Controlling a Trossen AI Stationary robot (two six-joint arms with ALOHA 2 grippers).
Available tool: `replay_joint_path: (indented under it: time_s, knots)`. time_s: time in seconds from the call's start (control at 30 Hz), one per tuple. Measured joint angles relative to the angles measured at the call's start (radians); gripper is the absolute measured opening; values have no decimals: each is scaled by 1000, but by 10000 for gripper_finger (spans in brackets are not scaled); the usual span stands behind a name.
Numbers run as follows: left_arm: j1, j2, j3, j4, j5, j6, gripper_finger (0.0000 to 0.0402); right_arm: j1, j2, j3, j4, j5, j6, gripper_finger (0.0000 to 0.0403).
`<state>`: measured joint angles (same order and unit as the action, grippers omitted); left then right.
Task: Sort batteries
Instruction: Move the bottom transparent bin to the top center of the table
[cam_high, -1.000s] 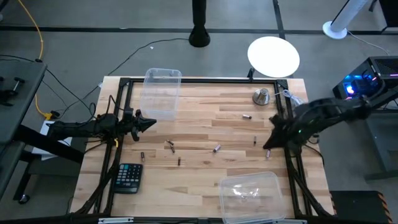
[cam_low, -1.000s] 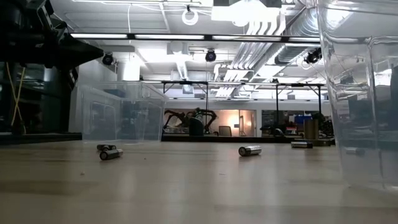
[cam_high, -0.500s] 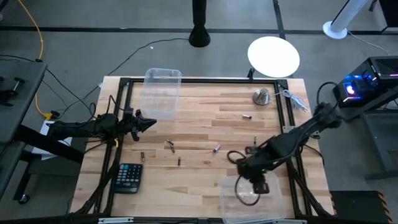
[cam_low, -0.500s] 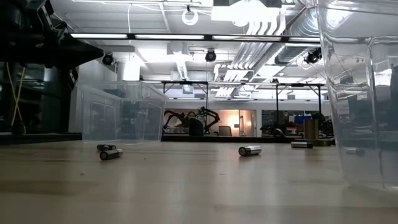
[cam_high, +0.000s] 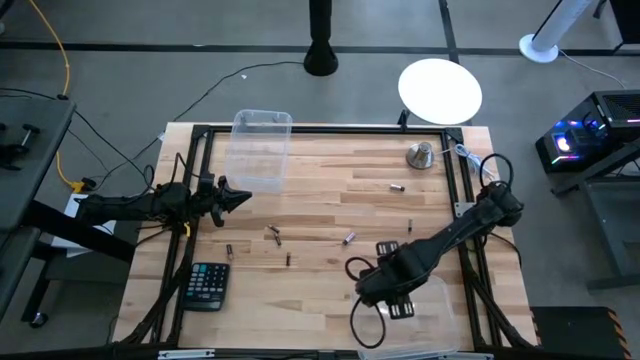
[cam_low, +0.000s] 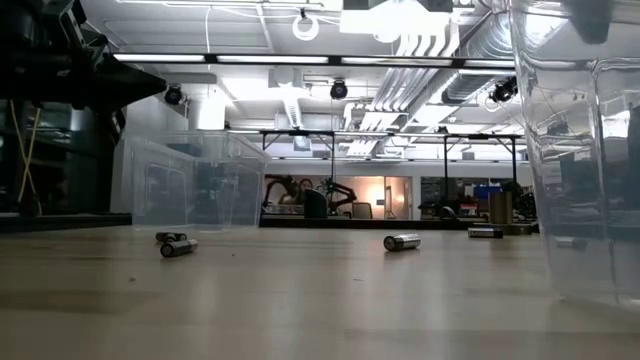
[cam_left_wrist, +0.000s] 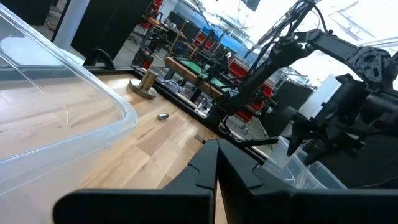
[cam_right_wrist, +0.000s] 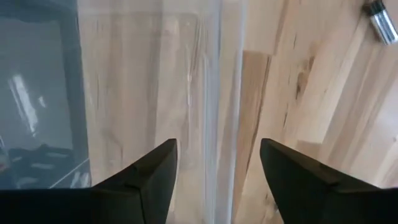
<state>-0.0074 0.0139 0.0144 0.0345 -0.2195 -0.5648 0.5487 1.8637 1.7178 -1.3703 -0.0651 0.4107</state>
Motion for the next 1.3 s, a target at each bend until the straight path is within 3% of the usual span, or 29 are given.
replay_joint_path:
  time_s: [0.2, 0.33, 0.47, 0.67, 0.77, 0.87, 1.1, 1.3]
  knots:
    - [0, 0, 0, 0, 0, 0, 0, -26, 14, -70, 59, 28, -41, 176]
    - [0, 0, 0, 0, 0, 0, 0, -39, 13, -111, 68, 1, -100, 104]
    - [0, 0, 0, 0, 0, 0, 0, -74, -24, -64, 41, -10, -177, 18]
    - [0, 0, 0, 0, 0, 0, 0, -243, -136, 112, -88, 175, -219, 13]
    - [0, 0, 0, 0, 0, 0, 0, -400, -169, 184, -54, 256, -229, 11]
    - [0, 0, 0, 0, 0, 0, 0, -596, -172, 221, 27, 273, -229, 16]
    - [0, 0, 0, 0, 0, 0, 0, -1004, -130, 218, 117, 105, -209, 10]
    - [0, 0, 0, 0, 0, 0, 0, -1152, -37, 217, 124, -94, -156, 27]
